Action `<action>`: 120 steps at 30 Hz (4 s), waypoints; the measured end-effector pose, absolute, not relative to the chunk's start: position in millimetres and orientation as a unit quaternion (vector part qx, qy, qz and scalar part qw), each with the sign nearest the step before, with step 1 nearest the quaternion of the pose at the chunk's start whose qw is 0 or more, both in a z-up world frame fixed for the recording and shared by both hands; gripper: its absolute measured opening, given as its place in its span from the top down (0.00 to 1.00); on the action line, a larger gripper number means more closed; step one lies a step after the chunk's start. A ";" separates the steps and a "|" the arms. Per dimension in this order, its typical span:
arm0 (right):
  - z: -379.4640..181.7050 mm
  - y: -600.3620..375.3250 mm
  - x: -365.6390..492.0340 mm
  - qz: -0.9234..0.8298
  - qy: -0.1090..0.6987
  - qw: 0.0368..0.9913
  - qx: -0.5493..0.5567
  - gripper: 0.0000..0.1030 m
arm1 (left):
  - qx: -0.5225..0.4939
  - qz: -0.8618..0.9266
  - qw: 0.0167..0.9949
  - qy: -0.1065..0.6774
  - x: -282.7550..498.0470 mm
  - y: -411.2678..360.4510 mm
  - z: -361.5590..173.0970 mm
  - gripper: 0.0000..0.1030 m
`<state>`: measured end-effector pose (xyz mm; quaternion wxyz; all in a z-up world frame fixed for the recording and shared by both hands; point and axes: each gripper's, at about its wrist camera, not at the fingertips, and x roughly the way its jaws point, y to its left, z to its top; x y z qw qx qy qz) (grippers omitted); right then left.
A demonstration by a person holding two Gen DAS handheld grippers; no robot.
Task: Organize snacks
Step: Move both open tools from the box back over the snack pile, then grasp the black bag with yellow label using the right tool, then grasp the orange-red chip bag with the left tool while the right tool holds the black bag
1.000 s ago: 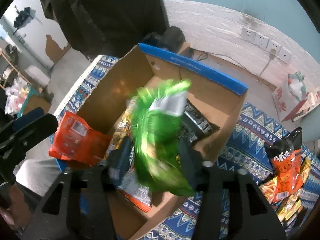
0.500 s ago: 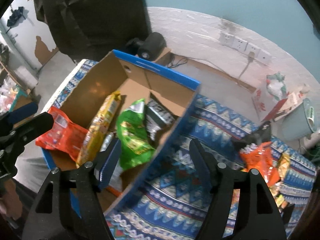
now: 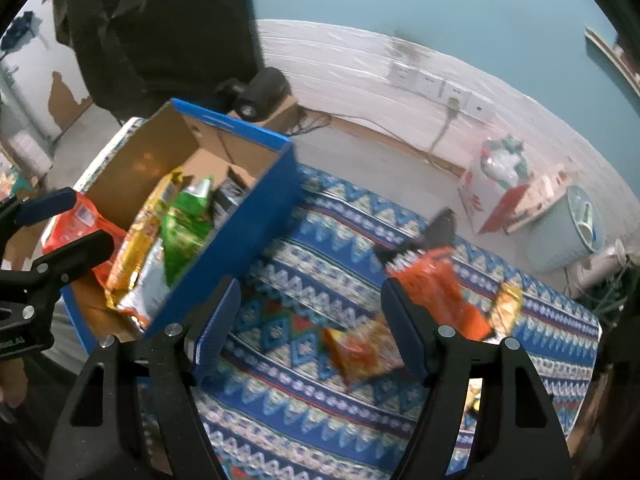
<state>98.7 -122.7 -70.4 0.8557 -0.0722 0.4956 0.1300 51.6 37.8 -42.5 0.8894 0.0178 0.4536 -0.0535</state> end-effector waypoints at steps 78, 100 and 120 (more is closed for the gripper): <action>-236.5 -346.6 56.5 0.091 0.641 0.754 -0.116 0.32 | 0.255 -0.200 0.768 0.552 76.5 -204.4 -199.8 0.34; -176.7 -377.8 40.5 -0.012 0.599 0.801 0.001 0.42 | 0.196 -0.212 0.802 0.523 56.7 -175.8 -152.1 0.65; -104.0 -329.3 66.2 0.029 0.514 0.857 0.012 0.42 | 0.148 -0.161 0.851 0.477 50.2 -122.8 -81.5 0.65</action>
